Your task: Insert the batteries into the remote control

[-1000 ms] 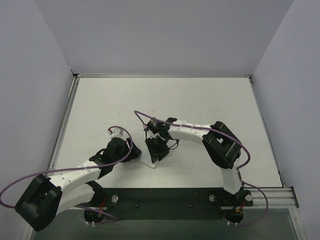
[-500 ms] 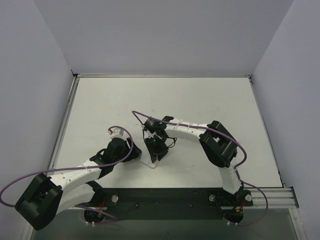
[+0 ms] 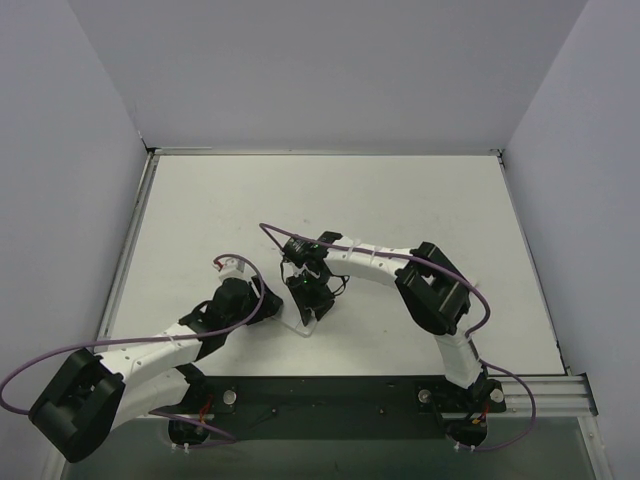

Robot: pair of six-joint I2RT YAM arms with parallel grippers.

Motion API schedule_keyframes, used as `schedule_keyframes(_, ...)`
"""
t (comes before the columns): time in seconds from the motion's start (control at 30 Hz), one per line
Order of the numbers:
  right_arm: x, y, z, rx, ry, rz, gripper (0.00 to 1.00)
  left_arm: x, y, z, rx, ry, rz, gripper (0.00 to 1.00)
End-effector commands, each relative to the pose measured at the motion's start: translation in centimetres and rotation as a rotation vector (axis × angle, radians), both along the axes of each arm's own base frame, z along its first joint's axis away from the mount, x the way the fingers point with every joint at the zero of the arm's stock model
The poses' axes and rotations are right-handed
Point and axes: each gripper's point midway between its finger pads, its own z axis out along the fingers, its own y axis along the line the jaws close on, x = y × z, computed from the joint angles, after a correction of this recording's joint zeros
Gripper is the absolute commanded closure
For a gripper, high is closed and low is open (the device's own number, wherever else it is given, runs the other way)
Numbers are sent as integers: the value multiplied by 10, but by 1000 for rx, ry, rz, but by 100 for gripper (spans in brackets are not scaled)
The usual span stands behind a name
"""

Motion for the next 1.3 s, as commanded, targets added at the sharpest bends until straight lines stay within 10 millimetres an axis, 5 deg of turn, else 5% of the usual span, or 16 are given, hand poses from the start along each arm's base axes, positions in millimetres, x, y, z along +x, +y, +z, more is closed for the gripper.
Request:
schedule_keyframes(0.0,24,19,-27,9,-85,-66,68,-20,-25,4,-123,50,-83,31)
schedule_keyframes(0.7,13,-36,-40,-82,51,-194,57,-20,-13,1,-101,46,-17,32)
schedule_keyframes(1.03,29,-14,8,79,-53,-165,55,-15,-8,9,-85,12,0,30)
schedule_keyframes(1.27,35,-20,17,83,-95,-197,54,-12,-5,13,-54,1,-2,24)
